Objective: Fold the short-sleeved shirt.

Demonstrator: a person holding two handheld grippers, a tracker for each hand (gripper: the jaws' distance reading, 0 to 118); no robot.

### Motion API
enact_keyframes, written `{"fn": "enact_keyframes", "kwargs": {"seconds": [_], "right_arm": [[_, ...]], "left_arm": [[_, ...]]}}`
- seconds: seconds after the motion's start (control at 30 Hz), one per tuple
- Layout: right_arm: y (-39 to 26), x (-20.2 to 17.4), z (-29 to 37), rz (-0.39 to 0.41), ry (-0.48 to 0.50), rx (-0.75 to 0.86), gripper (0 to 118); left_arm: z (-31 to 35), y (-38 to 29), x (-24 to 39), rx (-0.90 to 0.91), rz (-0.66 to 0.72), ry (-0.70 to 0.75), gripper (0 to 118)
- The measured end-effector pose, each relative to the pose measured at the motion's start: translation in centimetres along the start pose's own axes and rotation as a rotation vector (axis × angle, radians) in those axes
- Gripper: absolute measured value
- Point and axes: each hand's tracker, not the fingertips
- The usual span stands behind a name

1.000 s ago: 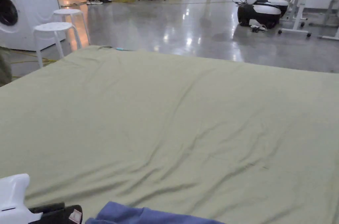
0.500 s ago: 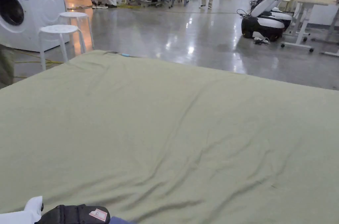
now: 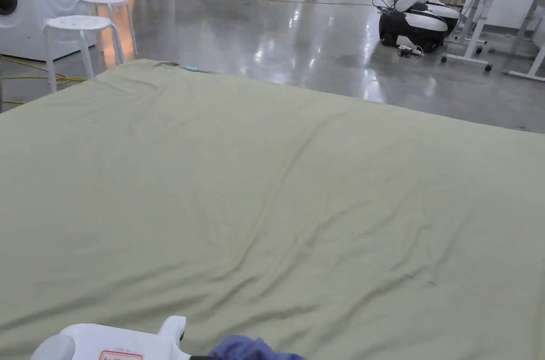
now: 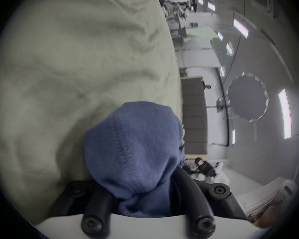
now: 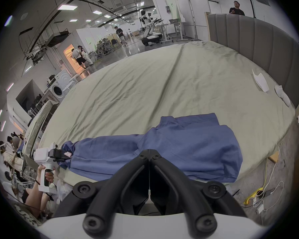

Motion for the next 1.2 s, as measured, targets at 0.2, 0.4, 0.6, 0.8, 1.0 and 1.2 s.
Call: {"fn": "enact_keyframes", "kwargs": {"seconds": [0.2,0.4,0.6,0.8,1.0,1.2], "right_arm": [[0.1,0.7,0.9,-0.027,-0.031,0.019,3],[0.3,1.1,1.7,-0.072,-0.027,0.042,3],[0.0,0.9,1.2,-0.079,-0.032,0.031,3],[-0.3,0.4,0.4,-0.086,-0.004,0.008,3],[-0.8,0.6,0.3,-0.111,0.004,-0.003,3],[-1.2,1.6,0.7,-0.169,-0.007,-0.001,3]], "left_arm": [[5.1,-0.9,-1.2,0.146,0.127,-0.144,13],[10.9,-2.1,-0.7,0.354,0.117,-0.082,13],[13.3,-2.8,3.8,0.349,-0.029,0.396,13],[7.3,-3.1,10.1,0.254,-0.254,0.511,13],[-1.3,-2.4,12.4,0.101,-0.278,0.397,17],[-6.5,-3.3,11.2,0.016,-0.191,0.245,84]]}}
